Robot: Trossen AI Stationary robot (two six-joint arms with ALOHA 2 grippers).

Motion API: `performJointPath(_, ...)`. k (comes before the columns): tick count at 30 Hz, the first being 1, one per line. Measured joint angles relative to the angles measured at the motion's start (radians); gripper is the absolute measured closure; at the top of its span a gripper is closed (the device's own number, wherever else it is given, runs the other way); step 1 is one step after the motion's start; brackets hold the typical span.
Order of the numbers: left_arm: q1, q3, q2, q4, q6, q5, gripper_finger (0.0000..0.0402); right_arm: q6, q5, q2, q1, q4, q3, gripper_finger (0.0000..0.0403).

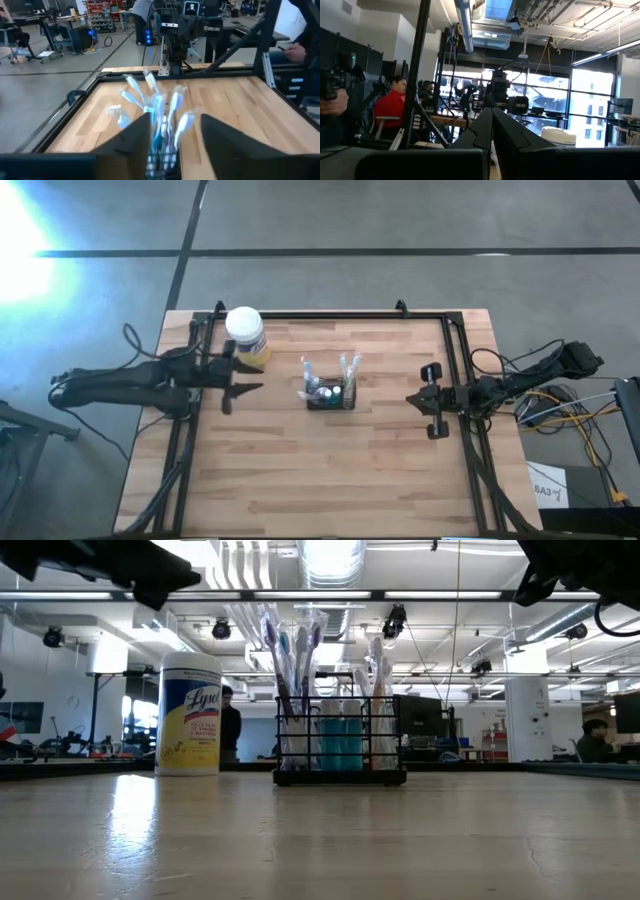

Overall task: Pick & Place toothbrushing station
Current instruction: Return to Home Position

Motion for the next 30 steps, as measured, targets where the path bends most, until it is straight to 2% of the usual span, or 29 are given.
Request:
performJointPath(6,-0.005,-0.003,-0.156,-0.148,0.015,0.0,0.0372,0.014,0.005,0.0,0.0,-0.001,0.0,0.0394)
performJointPath(7,-0.005,-0.003,-0.18,-0.165,0.019,0.0,0.0386,0.016,0.005,0.0,0.0,-0.001,0.0,0.0394)
performJointPath(14,-0.005,-0.013,-0.334,-0.225,0.063,-0.074,0.0397,0.036,0.009,0.0,0.0,-0.001,0.0,0.0394)
performJointPath(17,-0.005,-0.033,-0.366,-0.242,0.063,-0.09,0.0396,0.086,0.072,0.0,0.0,-0.001,0.0,0.0394)
performJointPath(20,-0.005,-0.04,-0.386,-0.23,0.053,-0.244,0.0396,0.111,0.188,-0.006,-0.006,-0.001,0.0,0.0394)
performJointPath(22,-0.004,-0.05,-0.387,-0.225,0.044,-0.386,0.0398,0.125,0.21,-0.011,-0.025,-0.002,0.0,0.0394)
performJointPath(24,-0.004,-0.071,-0.384,-0.226,0.055,-0.45,0.0398,0.16,0.205,-0.014,-0.055,-0.007,0.0,0.0394)
performJointPath(26,-0.004,-0.092,-0.382,-0.182,0.09,-0.435,0.0398,0.213,0.151,-0.019,-0.095,-0.035,0.0,0.0394)
performJointPath(27,-0.004,-0.105,-0.382,-0.154,0.116,-0.391,0.0398,0.236,0.103,-0.022,-0.119,-0.054,0.0,0.0394)
performJointPath(30,-0.004,-0.142,-0.385,-0.049,0.201,-0.155,0.0398,0.294,0.025,-0.029,-0.192,-0.086,0.0,0.0394)
